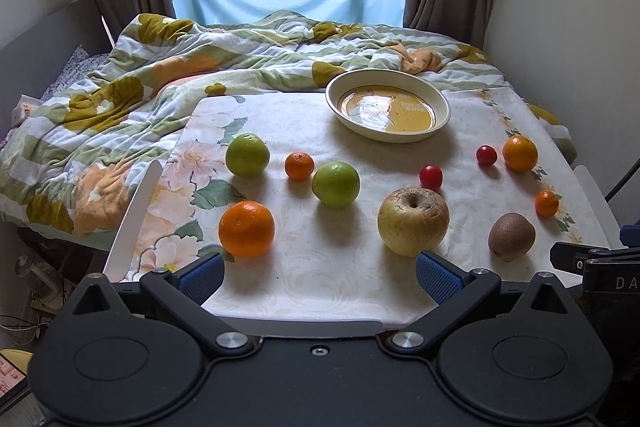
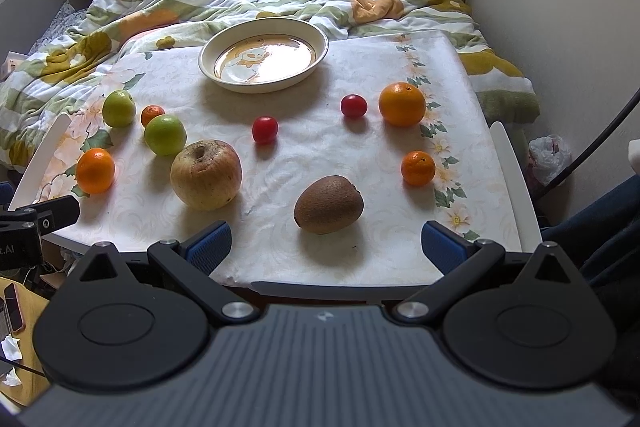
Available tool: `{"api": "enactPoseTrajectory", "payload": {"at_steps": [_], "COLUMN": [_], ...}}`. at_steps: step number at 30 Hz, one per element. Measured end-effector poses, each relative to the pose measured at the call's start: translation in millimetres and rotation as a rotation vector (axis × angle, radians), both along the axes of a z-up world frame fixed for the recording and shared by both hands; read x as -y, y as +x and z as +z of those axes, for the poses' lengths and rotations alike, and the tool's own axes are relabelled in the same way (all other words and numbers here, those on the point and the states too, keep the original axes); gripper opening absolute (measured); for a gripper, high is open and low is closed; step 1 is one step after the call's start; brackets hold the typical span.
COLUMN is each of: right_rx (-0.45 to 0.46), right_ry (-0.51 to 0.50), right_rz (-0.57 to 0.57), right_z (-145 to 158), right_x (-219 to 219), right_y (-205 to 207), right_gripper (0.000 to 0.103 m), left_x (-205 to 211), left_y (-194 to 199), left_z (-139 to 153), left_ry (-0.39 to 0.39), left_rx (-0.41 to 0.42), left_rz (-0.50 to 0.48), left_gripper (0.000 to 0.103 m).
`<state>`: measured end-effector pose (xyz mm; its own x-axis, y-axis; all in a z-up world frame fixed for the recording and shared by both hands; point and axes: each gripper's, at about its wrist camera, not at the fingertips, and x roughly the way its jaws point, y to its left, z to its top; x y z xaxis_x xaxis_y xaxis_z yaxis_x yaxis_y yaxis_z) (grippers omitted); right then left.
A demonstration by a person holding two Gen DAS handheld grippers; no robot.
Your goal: Organize fruits
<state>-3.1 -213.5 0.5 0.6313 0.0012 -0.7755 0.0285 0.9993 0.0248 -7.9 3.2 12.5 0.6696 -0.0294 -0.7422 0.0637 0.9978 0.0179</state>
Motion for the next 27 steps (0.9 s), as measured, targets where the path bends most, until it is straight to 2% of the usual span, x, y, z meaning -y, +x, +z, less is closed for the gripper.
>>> {"api": "enactPoseTrajectory", "payload": {"at_steps": [27], "right_rx": [0.007], "right_ry": [-0.005], "right_rz": [0.002], "right_z": [2.2], "right_x": [-1.6], "right_y": [-1.3], "right_gripper": [0.103], "left_x": [-1.9], "left_y": [-0.2], "left_z": [-2.3], "left_ry": [-0.004], "left_rx": [-0.001], "left_rz": [0.011], "left_gripper": [0.103]}}
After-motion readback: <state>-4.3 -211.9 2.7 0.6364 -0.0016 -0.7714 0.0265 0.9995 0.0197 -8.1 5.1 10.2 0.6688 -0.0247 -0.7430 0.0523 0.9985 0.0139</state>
